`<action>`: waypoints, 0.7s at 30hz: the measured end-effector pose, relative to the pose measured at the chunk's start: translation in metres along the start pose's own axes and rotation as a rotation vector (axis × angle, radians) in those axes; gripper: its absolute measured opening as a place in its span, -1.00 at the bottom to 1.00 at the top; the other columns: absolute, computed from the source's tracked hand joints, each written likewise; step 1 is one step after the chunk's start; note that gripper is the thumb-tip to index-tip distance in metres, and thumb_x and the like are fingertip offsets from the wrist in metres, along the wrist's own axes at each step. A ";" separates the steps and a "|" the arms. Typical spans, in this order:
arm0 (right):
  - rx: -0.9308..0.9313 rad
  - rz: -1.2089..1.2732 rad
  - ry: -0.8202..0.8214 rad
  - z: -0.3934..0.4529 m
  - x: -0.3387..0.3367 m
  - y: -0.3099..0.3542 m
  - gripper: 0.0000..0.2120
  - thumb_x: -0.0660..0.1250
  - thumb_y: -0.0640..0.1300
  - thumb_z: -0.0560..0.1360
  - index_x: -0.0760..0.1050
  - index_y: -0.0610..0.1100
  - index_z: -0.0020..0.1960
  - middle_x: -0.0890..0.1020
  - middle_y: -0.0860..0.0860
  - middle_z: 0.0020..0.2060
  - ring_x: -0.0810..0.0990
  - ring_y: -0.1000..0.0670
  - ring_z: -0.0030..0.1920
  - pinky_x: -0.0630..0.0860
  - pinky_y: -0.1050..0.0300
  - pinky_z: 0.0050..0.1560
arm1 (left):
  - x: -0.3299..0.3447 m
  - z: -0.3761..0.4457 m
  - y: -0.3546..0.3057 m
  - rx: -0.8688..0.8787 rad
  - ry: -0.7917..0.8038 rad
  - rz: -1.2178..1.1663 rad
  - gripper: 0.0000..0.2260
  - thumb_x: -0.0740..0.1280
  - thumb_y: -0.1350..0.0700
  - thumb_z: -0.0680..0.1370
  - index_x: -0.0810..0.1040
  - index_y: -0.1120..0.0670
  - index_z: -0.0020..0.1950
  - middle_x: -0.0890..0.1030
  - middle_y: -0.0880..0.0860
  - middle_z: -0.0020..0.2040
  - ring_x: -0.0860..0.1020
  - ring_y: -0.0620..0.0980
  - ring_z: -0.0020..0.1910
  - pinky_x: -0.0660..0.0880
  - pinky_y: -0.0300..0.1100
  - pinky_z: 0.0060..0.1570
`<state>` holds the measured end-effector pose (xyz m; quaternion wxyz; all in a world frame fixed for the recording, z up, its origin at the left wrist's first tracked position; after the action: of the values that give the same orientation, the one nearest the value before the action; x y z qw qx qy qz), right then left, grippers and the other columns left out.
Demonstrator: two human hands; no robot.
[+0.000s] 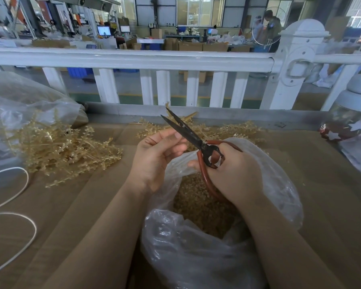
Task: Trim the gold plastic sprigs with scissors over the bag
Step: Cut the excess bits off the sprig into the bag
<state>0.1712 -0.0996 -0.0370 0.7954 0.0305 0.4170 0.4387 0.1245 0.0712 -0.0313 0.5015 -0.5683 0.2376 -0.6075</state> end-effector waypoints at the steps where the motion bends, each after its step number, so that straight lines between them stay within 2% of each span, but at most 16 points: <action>1: 0.007 0.002 0.005 0.000 0.001 0.000 -0.42 0.26 0.50 0.35 0.48 -0.05 -0.24 0.57 0.15 -0.37 0.52 0.12 -0.37 0.59 0.05 -0.31 | 0.000 0.000 0.000 -0.001 -0.002 -0.002 -0.90 0.42 0.19 0.46 0.67 0.17 -0.05 0.68 0.05 -0.22 0.59 -0.08 -0.28 0.57 -0.27 -0.19; 6: 0.044 0.059 0.025 0.000 0.003 -0.001 -0.36 0.20 0.55 0.32 0.57 -0.04 -0.17 0.62 0.15 -0.31 0.57 0.14 -0.32 0.60 0.13 -0.25 | 0.000 0.000 0.001 -0.022 -0.045 -0.010 -0.85 0.45 0.17 0.43 0.66 0.18 -0.03 0.69 0.05 -0.20 0.62 -0.09 -0.27 0.57 -0.28 -0.20; 10: 0.159 0.229 0.010 0.000 0.000 -0.002 -0.40 0.23 0.54 0.30 0.63 0.03 -0.13 0.60 0.21 -0.34 0.58 0.19 -0.28 0.50 0.34 -0.25 | 0.000 0.000 0.005 -0.087 -0.098 0.004 -0.84 0.47 0.18 0.38 0.64 0.16 -0.06 0.70 0.06 -0.21 0.62 -0.11 -0.29 0.56 -0.29 -0.24; 12: 0.243 0.311 0.029 0.000 0.001 -0.005 -0.60 0.37 0.39 0.36 0.61 0.06 -0.20 0.61 0.21 -0.38 0.59 0.21 -0.27 0.46 0.40 -0.27 | 0.005 -0.001 0.007 -0.109 -0.063 0.064 -0.87 0.48 0.19 0.35 0.67 0.14 -0.12 0.66 0.04 -0.28 0.56 -0.11 -0.33 0.52 -0.30 -0.27; 14: 0.321 0.409 0.076 0.002 0.004 -0.008 -0.78 0.47 0.19 0.43 0.57 0.08 -0.24 0.63 0.28 -0.33 0.60 0.24 -0.27 0.46 0.43 -0.31 | 0.009 -0.002 0.010 -0.116 -0.020 0.125 -0.91 0.50 0.18 0.31 0.71 0.08 -0.21 0.62 0.00 -0.34 0.50 -0.12 -0.36 0.47 -0.30 -0.30; 16: 0.379 0.519 0.121 0.003 0.006 -0.010 -0.85 0.51 0.06 0.45 0.58 0.07 -0.21 0.64 0.30 -0.31 0.61 0.25 -0.27 0.46 0.44 -0.33 | 0.012 -0.002 0.012 -0.109 0.000 0.180 -0.93 0.51 0.17 0.30 0.73 0.05 -0.24 0.60 -0.03 -0.36 0.46 -0.13 -0.37 0.44 -0.32 -0.32; 21: 0.419 0.691 0.167 0.006 0.007 -0.006 -0.92 0.52 -0.09 0.46 0.67 -0.06 -0.07 0.69 0.12 -0.30 0.63 0.25 -0.30 0.44 0.47 -0.35 | 0.011 -0.001 0.015 -0.096 0.012 0.247 -0.90 0.54 0.14 0.29 0.74 0.04 -0.22 0.62 -0.03 -0.34 0.44 -0.15 -0.37 0.42 -0.33 -0.32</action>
<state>0.1809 -0.0965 -0.0400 0.5415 0.2942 0.5254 0.5867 0.1307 0.0553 -0.0396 0.5432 -0.5544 0.3378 -0.5323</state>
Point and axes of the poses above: each hand's wrist, its own z-axis towards the middle knuckle, its own x-axis out of the palm, y = z × x, the point moved 4 cm from there along z, towards the middle knuckle
